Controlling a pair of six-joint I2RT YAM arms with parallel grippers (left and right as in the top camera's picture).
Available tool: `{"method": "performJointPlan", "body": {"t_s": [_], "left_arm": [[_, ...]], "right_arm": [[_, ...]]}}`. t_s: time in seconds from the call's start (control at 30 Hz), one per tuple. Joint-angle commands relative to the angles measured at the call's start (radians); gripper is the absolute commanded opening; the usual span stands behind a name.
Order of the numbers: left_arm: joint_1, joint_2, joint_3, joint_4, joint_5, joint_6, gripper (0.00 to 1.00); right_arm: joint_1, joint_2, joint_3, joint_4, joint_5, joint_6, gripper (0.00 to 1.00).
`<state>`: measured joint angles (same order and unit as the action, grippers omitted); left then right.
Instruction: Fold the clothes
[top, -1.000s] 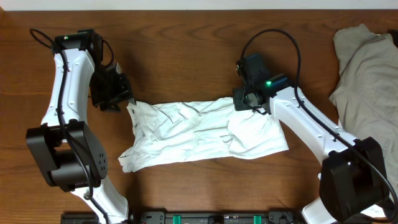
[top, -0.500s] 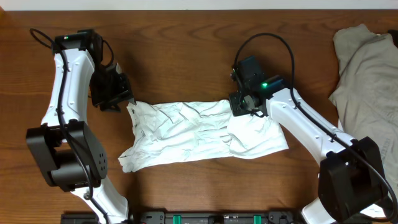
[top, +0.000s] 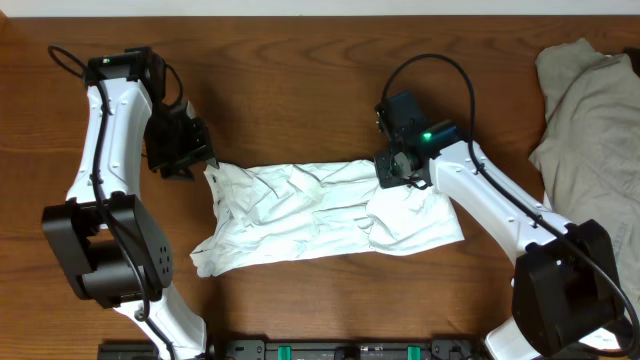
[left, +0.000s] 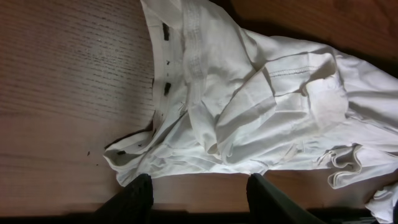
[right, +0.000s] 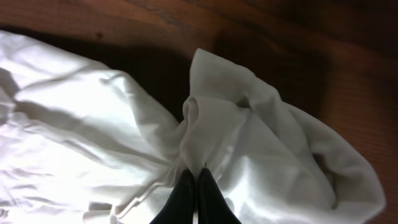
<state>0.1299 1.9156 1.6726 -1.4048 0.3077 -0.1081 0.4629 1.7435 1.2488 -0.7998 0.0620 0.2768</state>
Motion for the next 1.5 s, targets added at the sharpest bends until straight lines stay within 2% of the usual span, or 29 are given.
{"method": "performJointPlan", "body": {"t_s": [0.0, 0.33, 1.2, 1.47], "left_arm": [[0.002, 0.002, -0.001, 0.000, -0.002, -0.002, 0.51], [0.002, 0.002, -0.001, 0.001, -0.003, -0.002, 0.52], [0.002, 0.002, -0.001, 0.002, -0.002, -0.002, 0.52], [0.002, 0.002, -0.001, 0.001, -0.003, -0.002, 0.52]], "right_arm": [[-0.018, -0.002, 0.000, -0.007, 0.028, -0.012, 0.02], [-0.021, -0.002, 0.000, -0.012, 0.028, -0.012, 0.05], [-0.026, -0.002, 0.000, -0.042, 0.032, -0.012, 0.02], [-0.026, -0.002, 0.000, -0.051, 0.032, -0.012, 0.05]]}}
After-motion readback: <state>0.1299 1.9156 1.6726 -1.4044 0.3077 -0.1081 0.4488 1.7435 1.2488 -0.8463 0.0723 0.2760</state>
